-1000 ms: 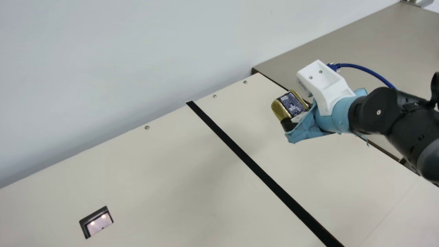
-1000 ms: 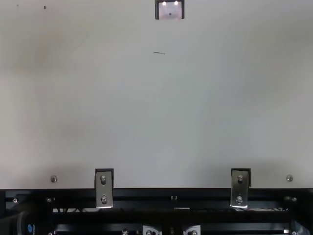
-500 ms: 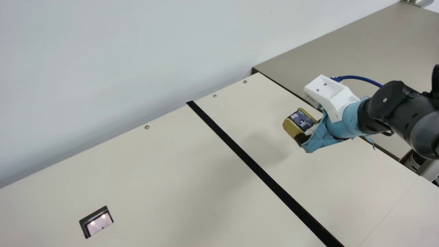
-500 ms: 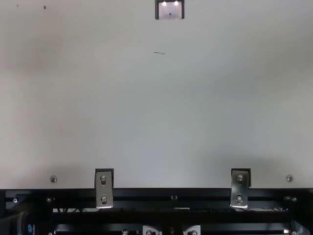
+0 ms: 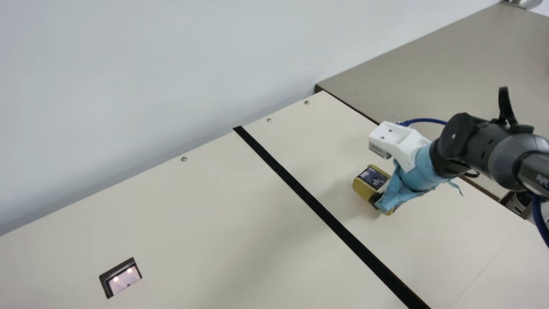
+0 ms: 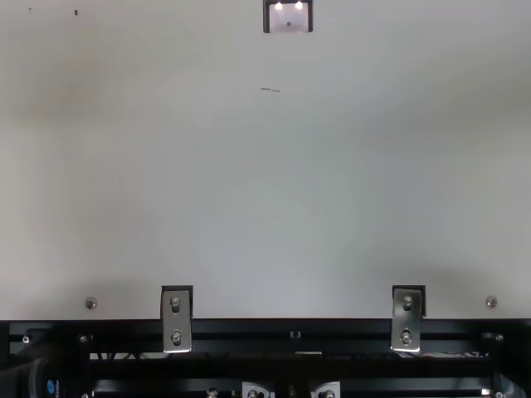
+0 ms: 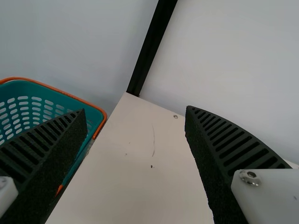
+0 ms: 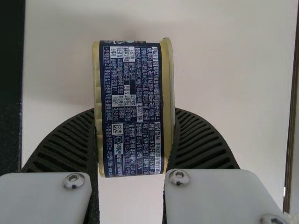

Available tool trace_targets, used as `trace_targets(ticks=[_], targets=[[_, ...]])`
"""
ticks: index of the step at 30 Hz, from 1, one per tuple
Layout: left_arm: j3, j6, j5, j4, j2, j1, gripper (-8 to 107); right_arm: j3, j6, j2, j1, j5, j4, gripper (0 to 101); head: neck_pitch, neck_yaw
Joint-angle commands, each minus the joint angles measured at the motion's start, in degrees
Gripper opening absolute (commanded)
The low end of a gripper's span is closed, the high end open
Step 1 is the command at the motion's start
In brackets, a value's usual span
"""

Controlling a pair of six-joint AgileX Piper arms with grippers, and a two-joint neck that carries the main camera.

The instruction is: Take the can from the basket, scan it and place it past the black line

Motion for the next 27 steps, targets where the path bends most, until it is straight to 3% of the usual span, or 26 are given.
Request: trace_targets(ticks=[1,9,10,11,27], targets=[[0.0,0.0,0.0,0.0,0.0,0.0,90,0.1,2.2,0.7,0.4,-0.5,-2.4,0,-2.1,-1.6],[0.0,0.0,0.0,0.0,0.0,0.0,90,0.6,6.9,2.2,2.6,-2.1,-6.5,0,-2.1,-1.6],[0.0,0.0,0.0,0.0,0.0,0.0,90,0.8,7.2,2.2,2.8,-2.2,-6.7,31,-2.1,-1.6],[0.0,0.0,0.0,0.0,0.0,0.0,90,0.8,7.4,2.2,3.1,-2.0,-6.7,101,-2.1,-1.6],[0.0,0.0,0.0,0.0,0.0,0.0,90,0.8,7.4,2.2,3.2,-3.0,-6.8,101,-2.1,-1.6]])
